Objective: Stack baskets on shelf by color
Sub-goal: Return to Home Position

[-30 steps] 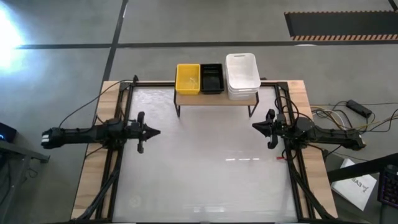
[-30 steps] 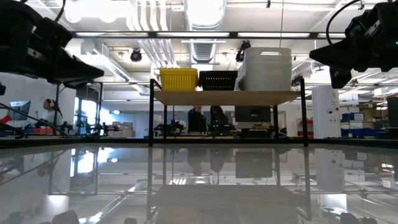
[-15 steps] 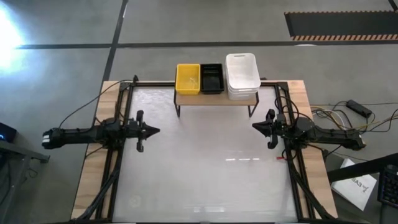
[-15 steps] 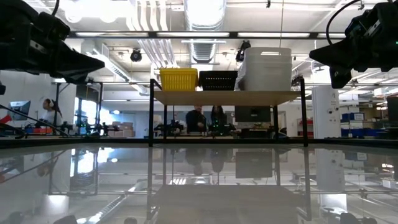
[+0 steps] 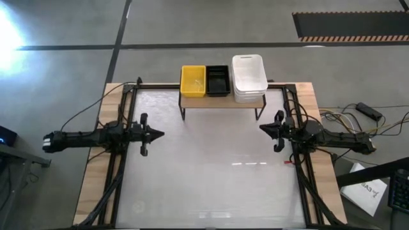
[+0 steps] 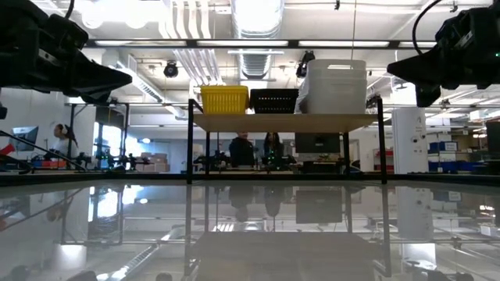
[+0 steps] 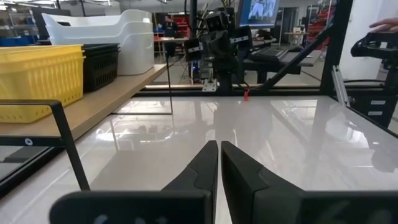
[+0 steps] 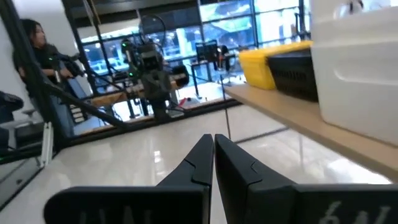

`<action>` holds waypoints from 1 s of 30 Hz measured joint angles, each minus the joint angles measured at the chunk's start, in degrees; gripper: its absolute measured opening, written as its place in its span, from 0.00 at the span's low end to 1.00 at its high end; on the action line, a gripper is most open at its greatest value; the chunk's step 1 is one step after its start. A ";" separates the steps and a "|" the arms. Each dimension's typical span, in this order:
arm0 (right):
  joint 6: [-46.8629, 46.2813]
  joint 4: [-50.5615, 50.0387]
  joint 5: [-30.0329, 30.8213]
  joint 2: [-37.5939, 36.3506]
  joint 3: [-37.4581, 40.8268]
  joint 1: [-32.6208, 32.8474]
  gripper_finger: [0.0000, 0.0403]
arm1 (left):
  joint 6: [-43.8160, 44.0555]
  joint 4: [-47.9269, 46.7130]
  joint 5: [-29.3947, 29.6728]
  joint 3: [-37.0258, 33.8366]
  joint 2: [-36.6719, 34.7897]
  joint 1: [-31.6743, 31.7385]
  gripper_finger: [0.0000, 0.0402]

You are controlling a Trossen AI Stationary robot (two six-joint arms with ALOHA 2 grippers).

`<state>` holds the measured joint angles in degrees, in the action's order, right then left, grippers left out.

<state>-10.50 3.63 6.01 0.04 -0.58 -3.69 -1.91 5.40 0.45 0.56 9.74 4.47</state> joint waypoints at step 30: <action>18.02 1.19 -0.95 0.83 0.00 3.81 0.02 | -0.01 0.14 -0.09 0.00 0.32 0.02 0.01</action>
<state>7.53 4.82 5.06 0.87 -0.58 0.12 -1.92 5.54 0.36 0.56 10.05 4.49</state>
